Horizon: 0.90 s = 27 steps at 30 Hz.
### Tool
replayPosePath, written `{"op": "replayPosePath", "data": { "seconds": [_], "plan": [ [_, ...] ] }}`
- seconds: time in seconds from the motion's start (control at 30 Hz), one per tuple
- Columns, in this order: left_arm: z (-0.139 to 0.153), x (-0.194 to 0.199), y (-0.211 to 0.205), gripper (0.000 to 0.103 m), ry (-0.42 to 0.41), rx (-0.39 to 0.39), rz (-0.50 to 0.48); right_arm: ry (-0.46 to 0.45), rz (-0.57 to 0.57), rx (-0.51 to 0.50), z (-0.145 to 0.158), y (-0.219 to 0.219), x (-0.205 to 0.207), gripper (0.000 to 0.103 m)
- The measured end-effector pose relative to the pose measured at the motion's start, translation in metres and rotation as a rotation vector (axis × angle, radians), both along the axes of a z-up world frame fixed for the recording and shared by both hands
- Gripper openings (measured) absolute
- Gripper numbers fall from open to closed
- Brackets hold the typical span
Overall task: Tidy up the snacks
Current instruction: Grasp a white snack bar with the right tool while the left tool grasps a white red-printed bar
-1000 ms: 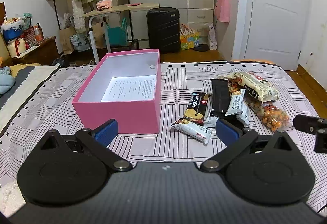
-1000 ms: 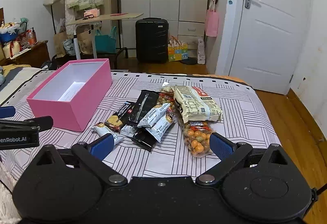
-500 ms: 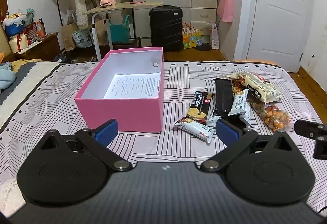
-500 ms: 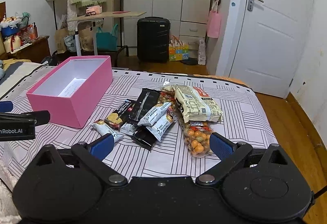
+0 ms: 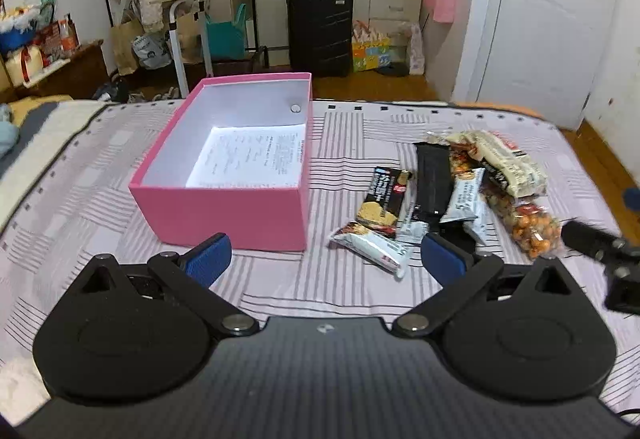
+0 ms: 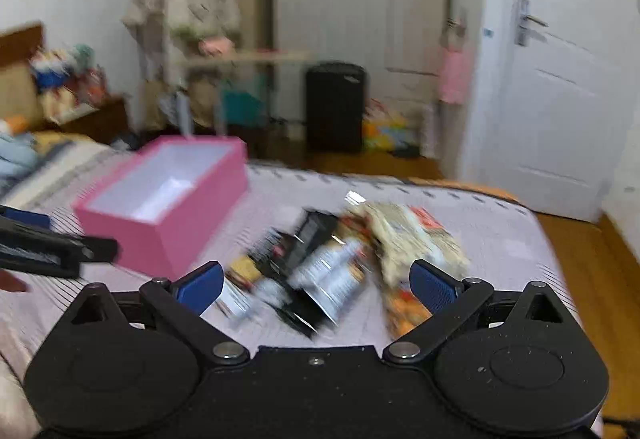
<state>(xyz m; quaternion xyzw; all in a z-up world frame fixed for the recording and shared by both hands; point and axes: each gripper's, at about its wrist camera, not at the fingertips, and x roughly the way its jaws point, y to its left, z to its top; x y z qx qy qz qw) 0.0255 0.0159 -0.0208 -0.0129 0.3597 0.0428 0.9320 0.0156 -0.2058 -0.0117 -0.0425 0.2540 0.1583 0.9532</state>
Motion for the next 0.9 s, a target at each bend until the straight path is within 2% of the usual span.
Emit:
{"op": "replayPosePath", "data": {
  "seconds": [0.1, 0.13, 0.23, 0.3, 0.43, 0.53, 0.63, 0.77, 0.87, 0.9],
  "plan": [
    [0.006, 0.014, -0.003, 0.100, 0.034, 0.007, -0.002, -0.005, 0.059, -0.009, 0.003, 0.002, 0.019, 0.098],
    [0.007, 0.021, -0.005, 0.100, 0.040, -0.013, -0.010, 0.012, 0.072, -0.020, 0.003, 0.004, 0.028, 0.094],
    [0.000, 0.045, -0.012, 0.096, 0.069, -0.038, -0.003, 0.105, 0.075, 0.013, -0.008, 0.003, 0.056, 0.094],
    [-0.012, 0.061, -0.014, 0.094, 0.083, -0.058, 0.031, 0.185, 0.055, 0.062, -0.022, 0.000, 0.076, 0.091],
    [-0.047, 0.097, -0.011, 0.082, 0.101, -0.156, 0.111, 0.301, -0.002, 0.208, -0.059, -0.009, 0.117, 0.076],
    [-0.076, 0.116, -0.011, 0.078, 0.117, -0.196, 0.147, 0.362, -0.046, 0.257, -0.090, -0.009, 0.137, 0.067],
    [-0.105, 0.129, -0.016, 0.072, 0.143, -0.207, 0.183, 0.354, -0.078, 0.229, -0.113, -0.001, 0.148, 0.065],
    [-0.139, 0.141, -0.023, 0.072, 0.169, -0.245, 0.220, 0.318, -0.114, 0.179, -0.131, 0.012, 0.154, 0.062],
    [-0.157, 0.150, -0.029, 0.072, 0.178, -0.208, 0.238, 0.272, -0.104, 0.135, -0.139, 0.017, 0.153, 0.053],
    [-0.157, 0.150, -0.029, 0.072, 0.178, -0.205, 0.236, 0.250, -0.091, 0.126, -0.137, 0.015, 0.152, 0.042]
  ]
}}
